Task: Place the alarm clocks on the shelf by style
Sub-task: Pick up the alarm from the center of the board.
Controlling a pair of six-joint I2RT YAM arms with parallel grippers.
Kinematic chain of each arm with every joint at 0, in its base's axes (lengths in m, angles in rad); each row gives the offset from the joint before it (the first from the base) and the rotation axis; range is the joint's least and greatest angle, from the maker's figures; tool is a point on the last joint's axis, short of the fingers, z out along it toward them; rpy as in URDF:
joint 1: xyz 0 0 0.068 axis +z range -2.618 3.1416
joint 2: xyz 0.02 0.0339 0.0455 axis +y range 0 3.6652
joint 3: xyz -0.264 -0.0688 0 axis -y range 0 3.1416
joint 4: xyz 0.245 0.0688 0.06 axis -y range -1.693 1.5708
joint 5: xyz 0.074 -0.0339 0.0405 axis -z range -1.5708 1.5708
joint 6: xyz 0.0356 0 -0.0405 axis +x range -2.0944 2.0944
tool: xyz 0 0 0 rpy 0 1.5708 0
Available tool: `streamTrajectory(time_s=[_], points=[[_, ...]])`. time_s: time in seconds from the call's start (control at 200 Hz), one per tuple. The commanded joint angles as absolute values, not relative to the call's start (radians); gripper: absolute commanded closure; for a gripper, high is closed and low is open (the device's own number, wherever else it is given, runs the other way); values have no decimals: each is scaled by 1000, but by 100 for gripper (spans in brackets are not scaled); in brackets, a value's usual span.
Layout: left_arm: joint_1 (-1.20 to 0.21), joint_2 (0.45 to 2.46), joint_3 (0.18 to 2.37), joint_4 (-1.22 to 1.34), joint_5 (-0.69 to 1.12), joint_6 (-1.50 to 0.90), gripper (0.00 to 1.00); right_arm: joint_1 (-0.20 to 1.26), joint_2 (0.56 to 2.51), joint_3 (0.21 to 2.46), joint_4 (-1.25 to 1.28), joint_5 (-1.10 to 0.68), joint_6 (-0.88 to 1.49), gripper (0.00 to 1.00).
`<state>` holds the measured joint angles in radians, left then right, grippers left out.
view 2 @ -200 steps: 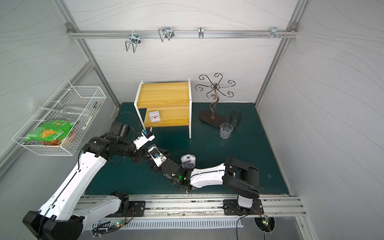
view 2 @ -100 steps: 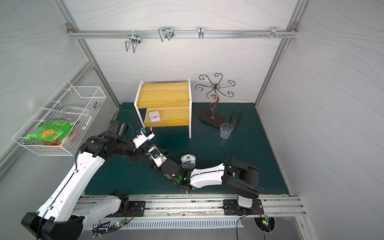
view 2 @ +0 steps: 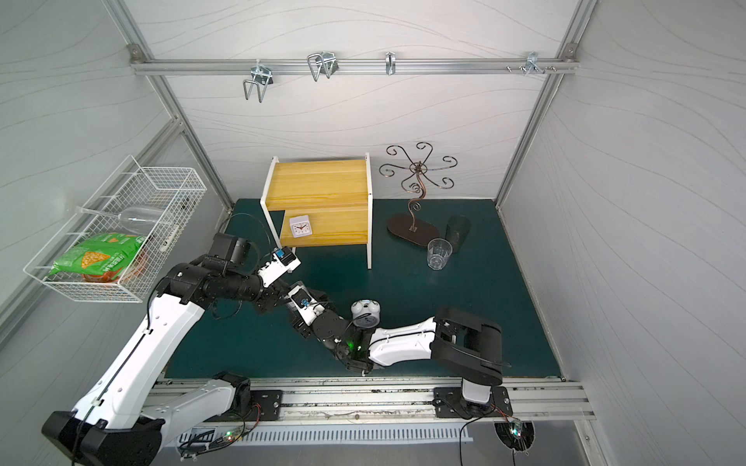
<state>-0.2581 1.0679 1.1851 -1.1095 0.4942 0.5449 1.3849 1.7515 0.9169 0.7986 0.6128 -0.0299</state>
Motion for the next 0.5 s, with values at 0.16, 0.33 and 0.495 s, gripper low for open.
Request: streamTrajectory(time_s=[0.16,0.33,0.495], points=[[-264,1059,1190,-1100,490,558,71,1379,1733,947,807,609,-30,19],[-264,1058,1182,-1095,480,563,70,1379,1728,951,808,614,-39,19],[-264,1060,1167,-1085,459,569,70,1378,1721,958,805,613,-43,19]])
